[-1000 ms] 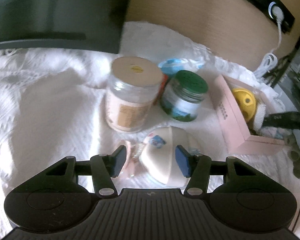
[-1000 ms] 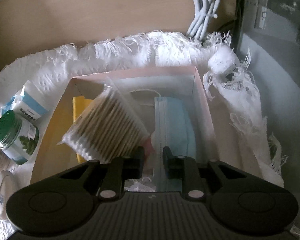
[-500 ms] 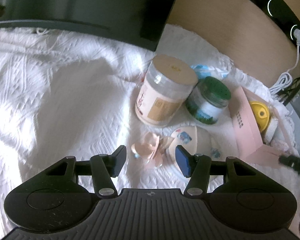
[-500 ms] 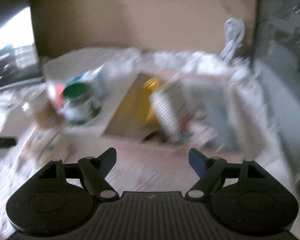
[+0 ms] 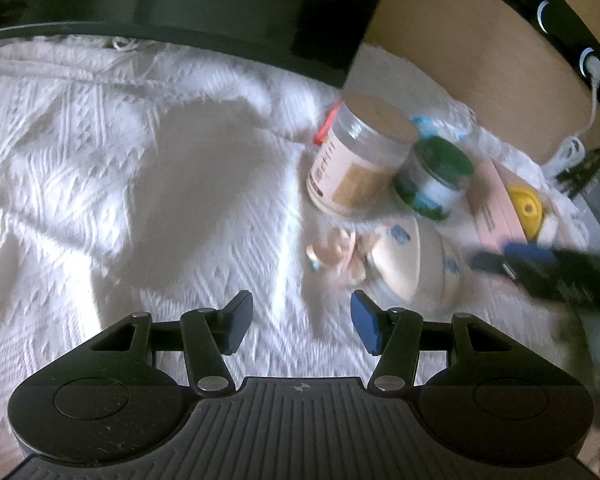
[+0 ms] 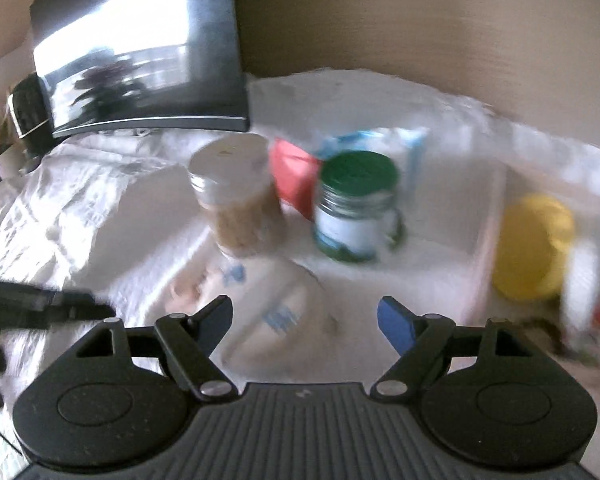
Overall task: Organize soft objects
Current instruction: 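Grasp the pink hair clip with the left tool while the right reaches to the beige round case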
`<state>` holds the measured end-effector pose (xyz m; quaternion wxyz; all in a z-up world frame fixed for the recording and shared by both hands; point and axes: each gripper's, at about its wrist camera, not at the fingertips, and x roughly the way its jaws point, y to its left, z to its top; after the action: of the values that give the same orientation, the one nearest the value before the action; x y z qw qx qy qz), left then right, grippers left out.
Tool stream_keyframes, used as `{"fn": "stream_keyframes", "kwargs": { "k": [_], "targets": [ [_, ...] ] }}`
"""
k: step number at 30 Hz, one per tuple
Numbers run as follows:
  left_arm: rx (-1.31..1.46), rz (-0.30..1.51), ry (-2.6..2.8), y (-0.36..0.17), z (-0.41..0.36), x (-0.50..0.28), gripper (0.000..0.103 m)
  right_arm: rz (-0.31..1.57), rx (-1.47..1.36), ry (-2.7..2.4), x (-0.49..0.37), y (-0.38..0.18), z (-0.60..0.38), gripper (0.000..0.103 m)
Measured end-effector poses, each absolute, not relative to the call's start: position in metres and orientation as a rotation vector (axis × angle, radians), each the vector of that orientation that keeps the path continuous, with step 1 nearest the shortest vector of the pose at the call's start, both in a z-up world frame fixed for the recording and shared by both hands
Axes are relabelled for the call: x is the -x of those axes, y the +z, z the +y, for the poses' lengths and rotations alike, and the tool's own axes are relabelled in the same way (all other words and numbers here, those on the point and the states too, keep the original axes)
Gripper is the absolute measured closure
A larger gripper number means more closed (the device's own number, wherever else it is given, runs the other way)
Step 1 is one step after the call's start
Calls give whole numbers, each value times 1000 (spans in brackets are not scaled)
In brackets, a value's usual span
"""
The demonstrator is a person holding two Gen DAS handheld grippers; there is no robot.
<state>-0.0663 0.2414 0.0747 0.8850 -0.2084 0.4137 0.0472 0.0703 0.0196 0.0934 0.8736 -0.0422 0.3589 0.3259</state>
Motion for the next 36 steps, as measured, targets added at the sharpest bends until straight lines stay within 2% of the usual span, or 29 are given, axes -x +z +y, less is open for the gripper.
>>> {"fn": "stream_keyframes", "kwargs": {
  "k": [9,16,23,29,36],
  "targets": [
    [346,896,31,72,227,77,44,826,114,720,-115,67,74,23],
    [245,823,-26,71,218,46,44,844,116,766,-80,66,40,25],
    [66,855,-93,52,200,-12,44,766,202,642,-37,72,-4,25],
    [-8,911,-103,37,197,-27,45,820,152,558,-24,62,-35,24],
    [-48,929,-88,39,197,-23,59,890,101,488,-14,42,-54,23]
  ]
}}
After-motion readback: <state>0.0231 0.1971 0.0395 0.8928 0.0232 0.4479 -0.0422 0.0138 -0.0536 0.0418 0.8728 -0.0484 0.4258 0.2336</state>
